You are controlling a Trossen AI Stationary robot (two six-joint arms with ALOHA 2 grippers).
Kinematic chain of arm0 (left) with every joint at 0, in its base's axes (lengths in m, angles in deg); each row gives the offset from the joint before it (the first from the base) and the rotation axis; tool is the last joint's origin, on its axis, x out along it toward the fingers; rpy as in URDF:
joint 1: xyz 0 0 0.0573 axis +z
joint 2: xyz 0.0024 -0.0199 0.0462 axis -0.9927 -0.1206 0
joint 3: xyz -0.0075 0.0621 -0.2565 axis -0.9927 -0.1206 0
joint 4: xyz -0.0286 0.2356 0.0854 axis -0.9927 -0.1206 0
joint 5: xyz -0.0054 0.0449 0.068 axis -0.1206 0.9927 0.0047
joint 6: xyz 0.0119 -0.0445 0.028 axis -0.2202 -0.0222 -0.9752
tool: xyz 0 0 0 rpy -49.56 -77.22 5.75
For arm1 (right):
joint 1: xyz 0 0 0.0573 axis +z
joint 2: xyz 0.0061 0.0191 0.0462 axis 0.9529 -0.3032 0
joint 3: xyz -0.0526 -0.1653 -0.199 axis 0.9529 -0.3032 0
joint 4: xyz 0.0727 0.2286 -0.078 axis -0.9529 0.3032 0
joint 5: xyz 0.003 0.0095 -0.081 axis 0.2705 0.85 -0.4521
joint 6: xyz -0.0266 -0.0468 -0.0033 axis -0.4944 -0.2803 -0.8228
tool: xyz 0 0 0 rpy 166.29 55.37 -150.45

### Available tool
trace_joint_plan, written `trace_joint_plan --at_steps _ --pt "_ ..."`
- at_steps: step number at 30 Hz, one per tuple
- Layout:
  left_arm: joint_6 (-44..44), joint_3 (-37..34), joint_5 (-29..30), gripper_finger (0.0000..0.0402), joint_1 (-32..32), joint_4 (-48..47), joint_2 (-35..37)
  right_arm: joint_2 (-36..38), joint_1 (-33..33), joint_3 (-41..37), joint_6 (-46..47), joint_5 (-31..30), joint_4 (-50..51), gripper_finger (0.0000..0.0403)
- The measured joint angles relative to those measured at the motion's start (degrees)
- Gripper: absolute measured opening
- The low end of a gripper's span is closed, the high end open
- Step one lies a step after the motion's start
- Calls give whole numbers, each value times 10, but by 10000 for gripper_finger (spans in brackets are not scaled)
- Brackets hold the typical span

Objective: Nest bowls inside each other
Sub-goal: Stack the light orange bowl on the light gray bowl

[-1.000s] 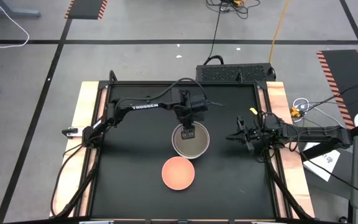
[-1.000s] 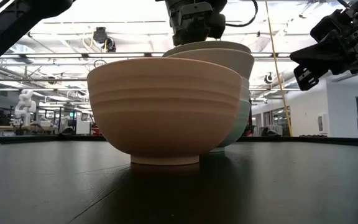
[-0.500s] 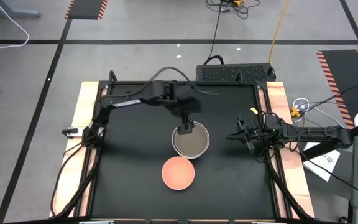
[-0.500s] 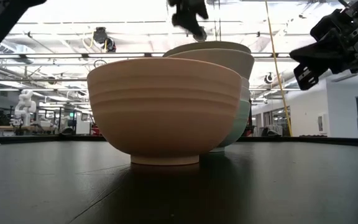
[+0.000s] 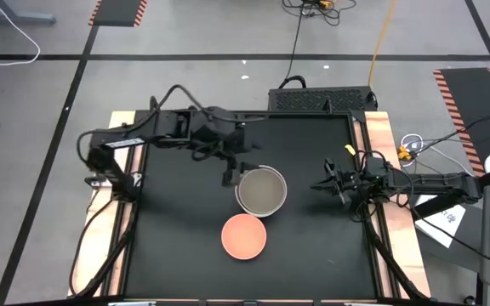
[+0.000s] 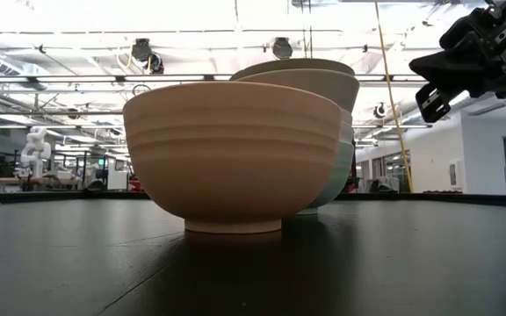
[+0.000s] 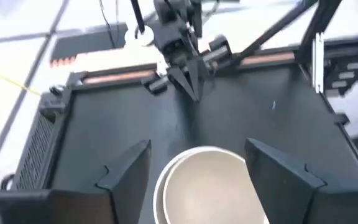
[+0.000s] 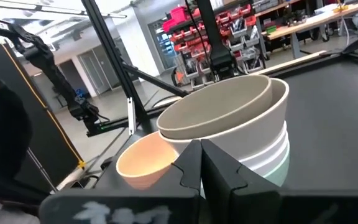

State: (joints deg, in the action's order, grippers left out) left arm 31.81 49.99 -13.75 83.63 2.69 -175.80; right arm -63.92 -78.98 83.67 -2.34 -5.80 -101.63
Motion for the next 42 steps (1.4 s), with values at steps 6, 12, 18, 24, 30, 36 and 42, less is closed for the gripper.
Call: trace_joint_plan --at_steps 6,12,18,24,30,36,42 --pt "19 -252 11 228 1 174 152 3 0 0 5 2 0 0" --pt "42 -559 22 209 7 417 333 2 0 0 -6 2 5 0" --pt "56 -785 21 179 21 515 444 3 0 0 -26 -2 5 0" --pt "61 -943 21 110 20 609 509 3 0 0 -29 -2 5 0" --pt "62 -1084 21 80 21 763 592 3 0 0 -42 -3 7 0" --pt "63 -1146 5 66 21 832 646 2 0 0 -53 -3 18 0" --pt "63 -1152 5 62 21 826 659 2 0 0 -55 -3 23 0"
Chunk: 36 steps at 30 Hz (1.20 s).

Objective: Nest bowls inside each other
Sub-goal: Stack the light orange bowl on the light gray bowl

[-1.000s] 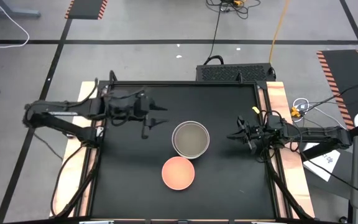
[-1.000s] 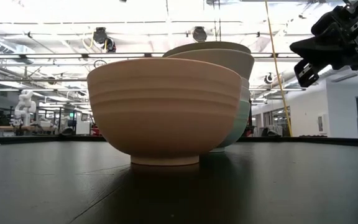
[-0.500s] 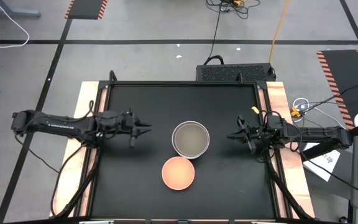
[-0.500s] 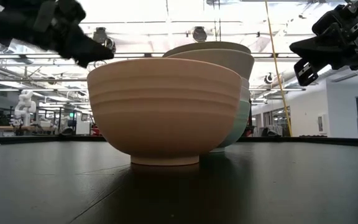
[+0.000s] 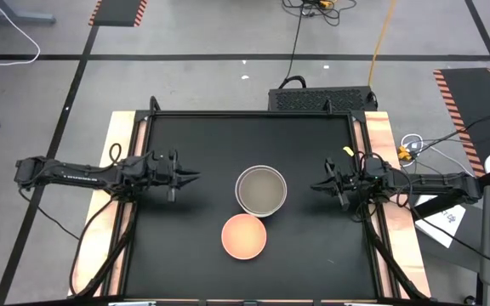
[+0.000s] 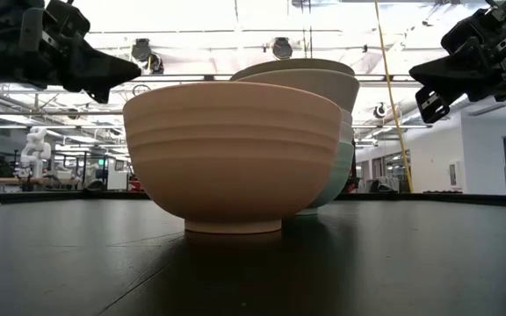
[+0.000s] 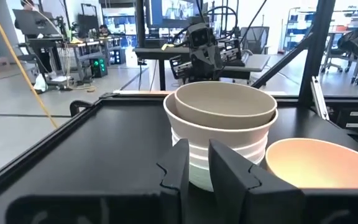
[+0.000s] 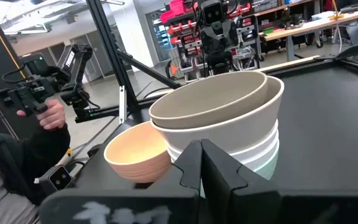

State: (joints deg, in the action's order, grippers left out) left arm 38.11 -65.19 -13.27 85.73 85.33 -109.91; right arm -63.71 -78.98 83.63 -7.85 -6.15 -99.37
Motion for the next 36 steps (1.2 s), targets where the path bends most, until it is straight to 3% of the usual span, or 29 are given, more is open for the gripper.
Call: trace_joint_plan --at_steps 36 --pt "54 0 -10 62 0 -31 -1 0 0 0 -31 0 65 0"
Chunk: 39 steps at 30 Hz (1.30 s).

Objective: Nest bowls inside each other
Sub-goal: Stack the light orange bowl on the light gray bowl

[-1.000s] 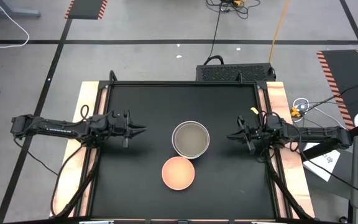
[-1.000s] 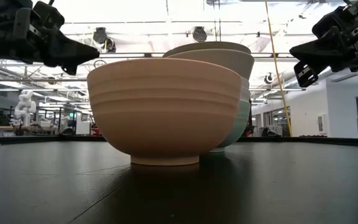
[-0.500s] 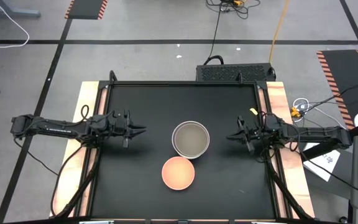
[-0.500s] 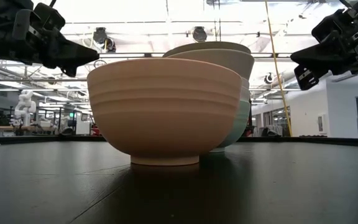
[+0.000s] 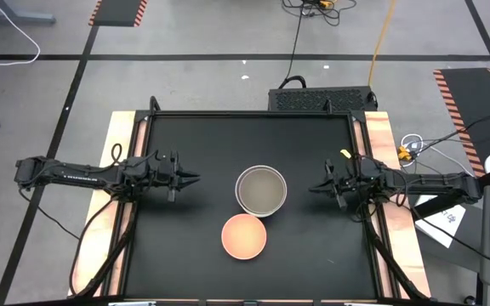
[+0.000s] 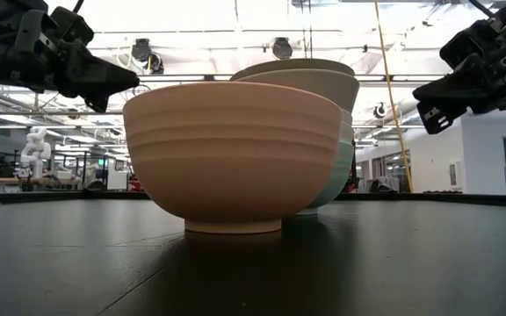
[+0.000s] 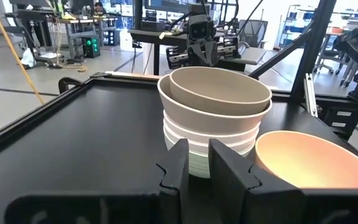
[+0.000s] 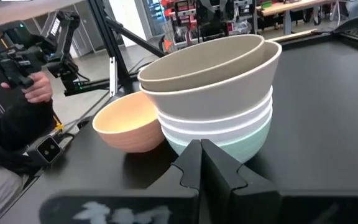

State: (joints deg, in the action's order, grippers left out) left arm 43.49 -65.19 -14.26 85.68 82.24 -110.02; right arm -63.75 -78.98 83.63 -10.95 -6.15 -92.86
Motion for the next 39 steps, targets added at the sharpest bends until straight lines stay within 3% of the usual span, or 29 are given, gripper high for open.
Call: trace_joint_plan --at_steps 16,33,39 --pt "11 0 0 62 0 -3 0 0 0 0 -3 0 1 0" --pt "-22 0 1 62 0 -19 0 0 0 0 -35 0 -69 0" --pt "-17 0 33 62 0 -18 0 0 0 0 -44 -3 -110 0"
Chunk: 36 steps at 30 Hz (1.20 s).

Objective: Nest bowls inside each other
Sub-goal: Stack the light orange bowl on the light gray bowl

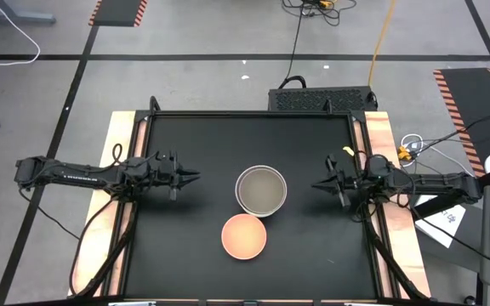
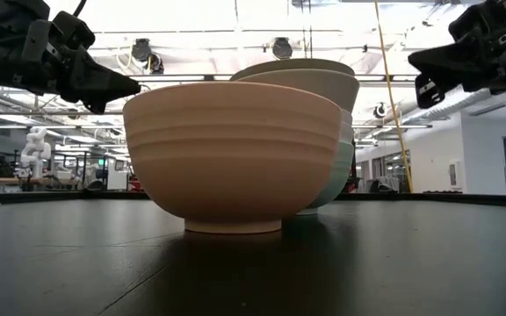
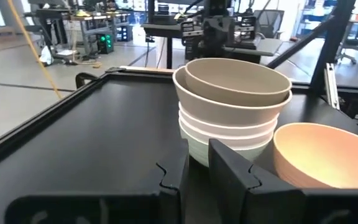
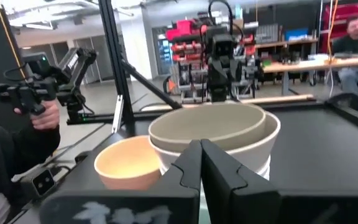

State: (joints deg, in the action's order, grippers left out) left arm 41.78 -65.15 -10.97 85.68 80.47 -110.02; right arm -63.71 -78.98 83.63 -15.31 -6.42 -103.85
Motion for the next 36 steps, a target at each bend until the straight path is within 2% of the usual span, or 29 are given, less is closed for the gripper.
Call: trace_joint_plan --at_steps 3,4,7,9,15,20,24,28,36 --pt "0 0 8 62 0 0 0 0 0 0 -5 8 -19 0" --pt "0 0 11 62 0 0 0 0 0 0 -18 26 -22 0" --pt "-17 0 13 62 0 0 0 0 0 0 -72 131 -22 0" --pt "-20 0 15 62 0 3 0 0 0 0 -65 152 -31 0" --pt "6 0 32 62 0 16 0 0 0 0 29 44 -54 0" --pt "7 0 32 62 0 27 0 0 -2 0 28 26 -123 0" --pt "18 0 38 62 0 49 0 0 -4 0 25 -44 -163 0" --pt "8 0 29 62 0 49 0 0 -4 0 -25 -32 -174 0" --pt "-5 0 28 62 0 46 0 0 -4 0 -15 -28 -171 0"
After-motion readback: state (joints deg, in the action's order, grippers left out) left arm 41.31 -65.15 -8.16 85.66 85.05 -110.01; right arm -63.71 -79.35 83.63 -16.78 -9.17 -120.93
